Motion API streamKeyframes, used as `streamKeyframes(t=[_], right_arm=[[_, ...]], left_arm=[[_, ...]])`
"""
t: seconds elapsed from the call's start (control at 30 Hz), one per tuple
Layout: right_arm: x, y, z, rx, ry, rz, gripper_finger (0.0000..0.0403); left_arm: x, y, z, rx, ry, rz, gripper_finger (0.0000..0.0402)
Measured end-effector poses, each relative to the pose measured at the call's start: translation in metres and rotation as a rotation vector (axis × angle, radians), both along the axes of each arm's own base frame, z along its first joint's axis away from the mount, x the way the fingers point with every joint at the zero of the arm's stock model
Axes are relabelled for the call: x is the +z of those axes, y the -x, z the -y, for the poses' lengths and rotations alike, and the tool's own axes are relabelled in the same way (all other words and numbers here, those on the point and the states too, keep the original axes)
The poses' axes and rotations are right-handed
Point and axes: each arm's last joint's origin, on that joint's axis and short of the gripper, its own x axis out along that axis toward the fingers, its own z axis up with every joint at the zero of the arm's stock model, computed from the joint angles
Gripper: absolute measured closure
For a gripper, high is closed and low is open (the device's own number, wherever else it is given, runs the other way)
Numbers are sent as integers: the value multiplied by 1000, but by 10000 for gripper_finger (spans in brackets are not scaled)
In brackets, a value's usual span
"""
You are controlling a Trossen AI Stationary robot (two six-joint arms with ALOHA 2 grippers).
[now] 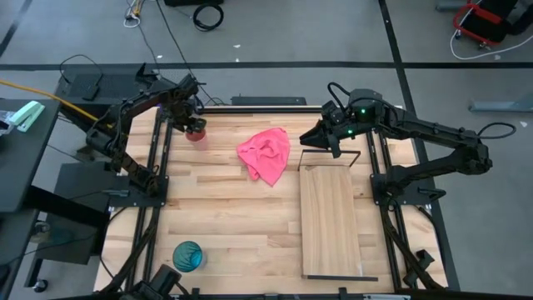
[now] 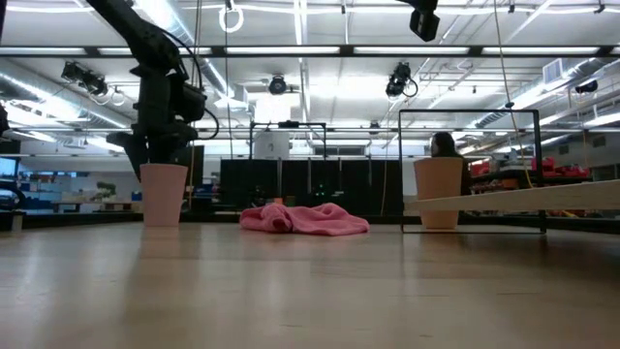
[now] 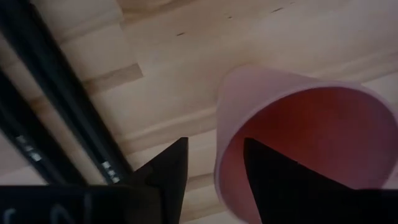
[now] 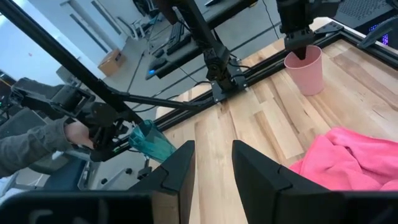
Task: Stack small to large cups/mugs on shelf
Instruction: Put the pink cup on the shelf
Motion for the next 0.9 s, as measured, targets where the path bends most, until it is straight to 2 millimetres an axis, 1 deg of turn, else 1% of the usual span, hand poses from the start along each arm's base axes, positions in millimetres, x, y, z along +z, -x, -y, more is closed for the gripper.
streamKeyframes(t=[0.13,0.37,0.53,0.8,0.9], right_arm=[[0,0,0,2,7,1,288],[0,0,0,5,17,3,289],[0,0,0,5,17,3,289],[0,0,0,5,17,3,289],[0,0,0,5,17,3,289]], left_arm=[[-2,0,0,9,-3,4,241],[10,-3,-6,26,-42,28,264],[14,-4,-7,38,-52,35,300],[14,-4,-7,44,-46,36,383],[14,-4,-7,44,-46,37,392]])
